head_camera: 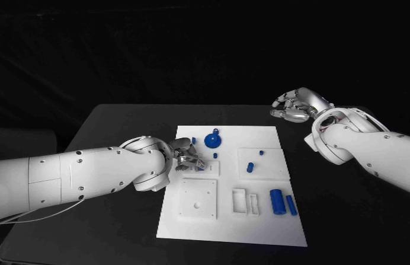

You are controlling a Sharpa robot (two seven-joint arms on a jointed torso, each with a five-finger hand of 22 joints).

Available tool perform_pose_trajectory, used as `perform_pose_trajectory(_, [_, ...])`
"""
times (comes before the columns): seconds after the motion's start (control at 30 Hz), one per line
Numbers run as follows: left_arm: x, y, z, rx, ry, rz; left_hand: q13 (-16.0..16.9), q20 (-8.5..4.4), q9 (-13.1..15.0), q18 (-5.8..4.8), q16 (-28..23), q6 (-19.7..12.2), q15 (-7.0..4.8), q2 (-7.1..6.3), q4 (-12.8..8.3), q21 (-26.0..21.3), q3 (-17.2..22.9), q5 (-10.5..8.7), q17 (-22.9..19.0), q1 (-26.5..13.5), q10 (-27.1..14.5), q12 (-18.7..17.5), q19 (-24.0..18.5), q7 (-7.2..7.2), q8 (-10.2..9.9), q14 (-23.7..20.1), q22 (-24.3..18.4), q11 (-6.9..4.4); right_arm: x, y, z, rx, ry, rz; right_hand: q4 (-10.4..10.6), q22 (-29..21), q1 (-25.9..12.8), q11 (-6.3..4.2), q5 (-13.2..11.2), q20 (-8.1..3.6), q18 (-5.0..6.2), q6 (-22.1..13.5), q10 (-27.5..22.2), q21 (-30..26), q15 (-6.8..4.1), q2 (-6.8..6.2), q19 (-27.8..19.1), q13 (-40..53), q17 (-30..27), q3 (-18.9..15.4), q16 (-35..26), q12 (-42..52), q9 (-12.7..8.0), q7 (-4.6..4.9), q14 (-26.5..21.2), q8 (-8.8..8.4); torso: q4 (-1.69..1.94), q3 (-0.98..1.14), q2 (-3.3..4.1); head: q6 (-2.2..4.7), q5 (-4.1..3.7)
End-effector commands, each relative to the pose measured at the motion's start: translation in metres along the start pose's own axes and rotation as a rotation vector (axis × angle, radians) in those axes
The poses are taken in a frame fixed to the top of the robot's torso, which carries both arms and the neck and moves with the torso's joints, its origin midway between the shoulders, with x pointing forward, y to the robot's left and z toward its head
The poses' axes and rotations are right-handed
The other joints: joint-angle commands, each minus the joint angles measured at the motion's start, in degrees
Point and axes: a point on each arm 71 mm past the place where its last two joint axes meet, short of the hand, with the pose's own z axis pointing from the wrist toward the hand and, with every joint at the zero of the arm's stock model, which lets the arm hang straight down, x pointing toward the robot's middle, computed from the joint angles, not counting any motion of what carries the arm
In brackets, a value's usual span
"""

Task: Assemble the parts on the task board

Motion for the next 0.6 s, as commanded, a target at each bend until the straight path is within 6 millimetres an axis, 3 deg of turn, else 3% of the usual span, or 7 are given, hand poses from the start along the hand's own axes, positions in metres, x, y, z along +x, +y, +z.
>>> perform_pose_trajectory(0.03, [0.0074,0.0014,0.0014,-0.034,0.087,0.054,-0.12,-7.02,0.09,0.96,0.2,9.89,-0.36,0.92,-1.84,0.43,1.5,-0.06,-0.11,0.35,-2.2,0.25,-0.41,-5.56,-0.03,0.11,-0.08,-1.83,0.0011,0.0019,0.0005,-0.009,0.012,-0.003,-0.03,0.63,0.38,0.23,0.41,-0.07,4.85,0.21,-0.19,-0.32,0.27,0.27,0.08,-0.08,-0.09,-0.24,-0.1,0.4,-0.08,0.6,-0.26,-0.15,-0.03,-0.02,0.02,0.04,0.06])
perform_pose_trajectory(0.6, [0.0015,-0.003,0.005,-0.029,0.073,0.052,-0.38,-6.91,0.18,0.93,0.18,9.74,-0.27,1.12,-1.92,0.54,1.52,-0.93,-0.3,-0.03,-2.28,0.24,-0.58,-5.47,-0.16,-0.09,-0.27,-1.74,0.0033,0.0041,0.0019,-0.012,0.018,-0.002,-0.07,0.65,0.37,0.23,0.99,-0.06,4.85,0.24,-0.19,-0.34,0.27,0.37,0.09,-0.13,-0.1,-0.25,-0.09,0.44,-0.12,0.6,-0.27,-0.13,0.01,0.0,0.0,0.12,-0.13])
